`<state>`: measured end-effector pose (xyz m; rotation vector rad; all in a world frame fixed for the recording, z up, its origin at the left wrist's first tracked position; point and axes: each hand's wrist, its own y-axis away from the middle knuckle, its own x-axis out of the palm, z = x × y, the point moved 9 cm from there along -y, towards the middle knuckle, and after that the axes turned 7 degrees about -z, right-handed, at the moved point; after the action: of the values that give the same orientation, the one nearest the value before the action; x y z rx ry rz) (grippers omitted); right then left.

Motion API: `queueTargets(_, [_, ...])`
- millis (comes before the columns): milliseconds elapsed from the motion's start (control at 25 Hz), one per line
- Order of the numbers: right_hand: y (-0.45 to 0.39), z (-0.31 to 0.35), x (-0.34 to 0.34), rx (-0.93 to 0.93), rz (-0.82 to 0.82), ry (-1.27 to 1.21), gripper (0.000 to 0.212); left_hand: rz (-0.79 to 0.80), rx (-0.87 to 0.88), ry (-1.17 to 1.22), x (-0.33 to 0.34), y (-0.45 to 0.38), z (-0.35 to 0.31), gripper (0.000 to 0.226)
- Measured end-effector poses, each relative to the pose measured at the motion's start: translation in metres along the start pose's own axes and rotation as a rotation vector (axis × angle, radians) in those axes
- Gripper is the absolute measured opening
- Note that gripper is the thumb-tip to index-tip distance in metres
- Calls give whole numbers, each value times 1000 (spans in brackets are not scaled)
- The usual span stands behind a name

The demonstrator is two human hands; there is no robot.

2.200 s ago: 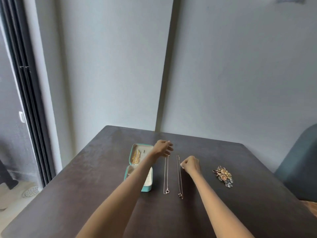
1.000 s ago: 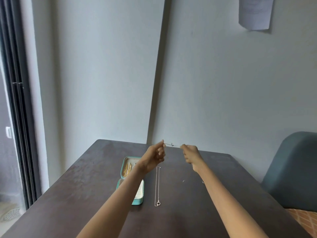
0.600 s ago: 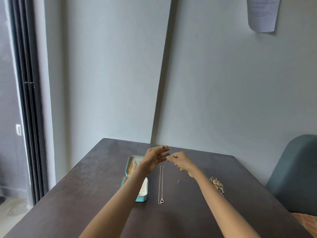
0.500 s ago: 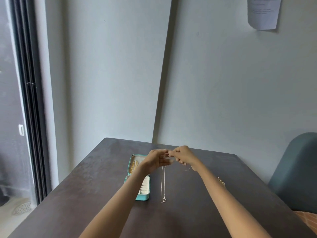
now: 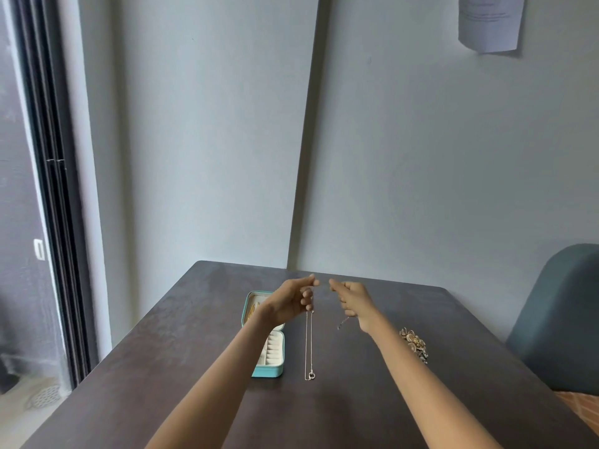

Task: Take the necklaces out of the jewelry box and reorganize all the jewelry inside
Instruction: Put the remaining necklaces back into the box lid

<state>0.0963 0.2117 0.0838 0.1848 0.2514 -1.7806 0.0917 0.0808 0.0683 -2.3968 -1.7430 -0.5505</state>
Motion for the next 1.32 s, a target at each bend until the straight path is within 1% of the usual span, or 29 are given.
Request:
queueTargets(80, [4, -11, 8, -9, 14, 11, 22, -98, 40, 142, -15, -5, -4, 21])
queueTargets(200, [14, -21, 20, -17, 49, 33, 22, -139, 70, 243, -24, -9, -5, 24])
queueTargets(320, [19, -26, 27, -20, 68, 22, 23, -151, 102, 273, -21, -9, -7, 26])
queueTargets(480, [19, -28, 32, -9, 57, -13, 23, -247, 198, 197, -26, -10, -10, 26])
queueTargets(600, [19, -24, 28, -2, 30, -53, 22, -228, 193, 137, -26, -9, -11, 28])
queueTargets(760, [18, -21, 24, 4, 22, -140, 17, -103, 93, 40, -10, -3, -6, 27])
queueTargets(840, [20, -24, 25, 19, 23, -160, 16, -83, 87, 109, -4, -2, -6, 26])
queueTargets(960, [22, -31, 26, 46, 44, -148, 17, -60, 97, 352, -1, -1, -11, 28])
queueTargets(1040, [23, -34, 26, 57, 69, -139, 18, -57, 96, 432, -2, -2, -11, 27])
queueTargets(1120, [24, -36, 26, 49, 82, -119, 18, -83, 105, 400, -5, -3, -10, 24])
queueTargets(1240, [29, -30, 30, -22, 130, -25, 19, -116, 126, 347, -11, -7, -8, 27])
queueTargets(1320, [32, -25, 36, -74, 181, 69, 22, -127, 122, 244, -13, -9, -4, 27])
